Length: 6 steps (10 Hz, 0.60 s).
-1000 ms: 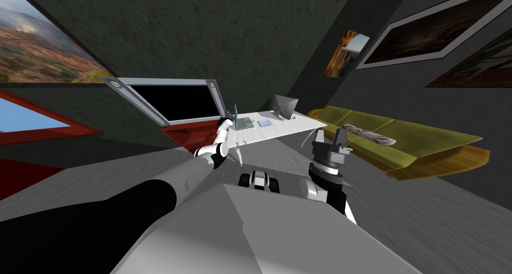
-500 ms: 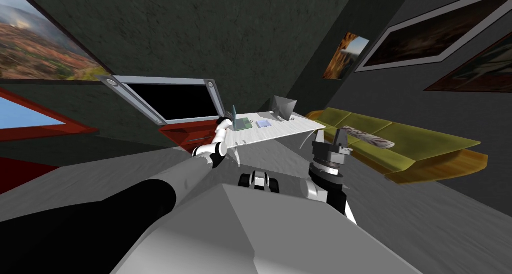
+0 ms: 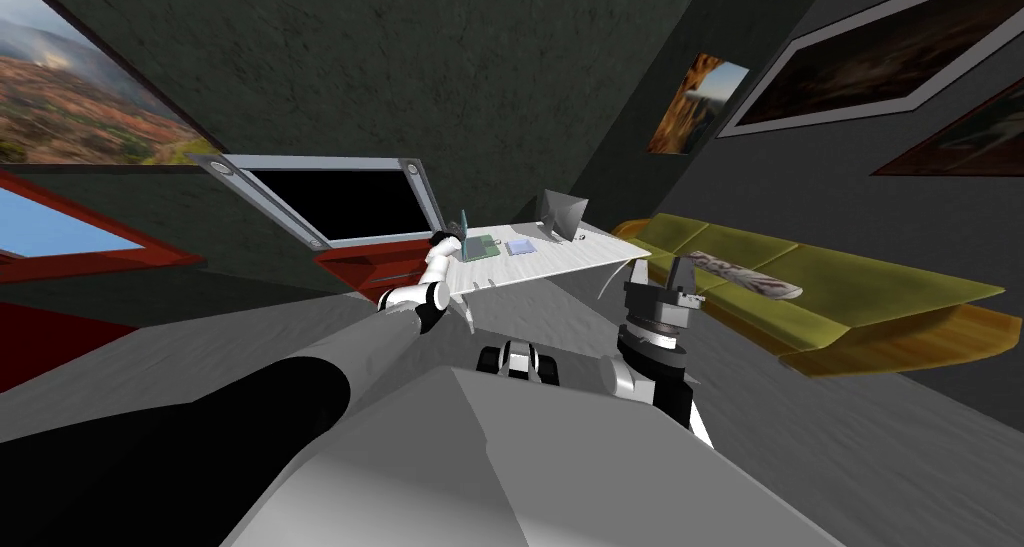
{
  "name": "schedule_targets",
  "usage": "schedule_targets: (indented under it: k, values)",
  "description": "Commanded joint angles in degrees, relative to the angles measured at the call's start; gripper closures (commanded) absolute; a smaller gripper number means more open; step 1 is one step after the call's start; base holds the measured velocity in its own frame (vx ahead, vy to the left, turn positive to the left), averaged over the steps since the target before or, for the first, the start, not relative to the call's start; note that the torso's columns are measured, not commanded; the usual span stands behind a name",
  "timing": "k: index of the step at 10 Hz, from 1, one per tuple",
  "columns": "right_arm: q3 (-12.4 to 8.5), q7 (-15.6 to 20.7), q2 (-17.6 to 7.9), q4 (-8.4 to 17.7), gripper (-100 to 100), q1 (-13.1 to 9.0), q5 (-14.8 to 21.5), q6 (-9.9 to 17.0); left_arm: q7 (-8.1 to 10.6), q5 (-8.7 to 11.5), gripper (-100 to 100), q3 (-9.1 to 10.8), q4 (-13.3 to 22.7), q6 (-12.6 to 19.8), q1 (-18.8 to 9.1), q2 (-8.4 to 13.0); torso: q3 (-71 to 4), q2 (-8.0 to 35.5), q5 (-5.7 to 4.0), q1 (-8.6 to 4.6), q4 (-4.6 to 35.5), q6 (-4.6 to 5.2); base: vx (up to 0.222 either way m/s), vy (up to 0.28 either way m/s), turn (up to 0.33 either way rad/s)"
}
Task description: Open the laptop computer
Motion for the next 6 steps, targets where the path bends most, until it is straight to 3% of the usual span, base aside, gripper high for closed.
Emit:
schedule_targets:
  k: [1,5,6]
  values:
    - [0.00,0.00,0.00,0.00,0,0.00,0.00,0.00,-0.51,-0.93,-100,0.12,0.43,-0.87,0.37,0.93,-0.11,-0.16,0.00,-0.26,-0.20,0.15,0.058,-0.170,0.064]
    - [0.01,0.00,0.01,-0.01,0,0.00,0.00,0.00,-1.01,-2.09,-100,0.49,0.54,-1.67,0.82,2.01,-0.17,-0.26,-0.04,-0.15,-0.12,0.13,0.051,-0.147,0.055]
    - [0.00,0.00,0.00,-0.01,0,0.00,0.00,0.00,-1.00,-2.60,-100,1.68,2.29,-2.60,0.77,3.75,-0.04,-0.05,0.02,0.14,-0.02,0.13,-0.017,-0.002,-0.221]
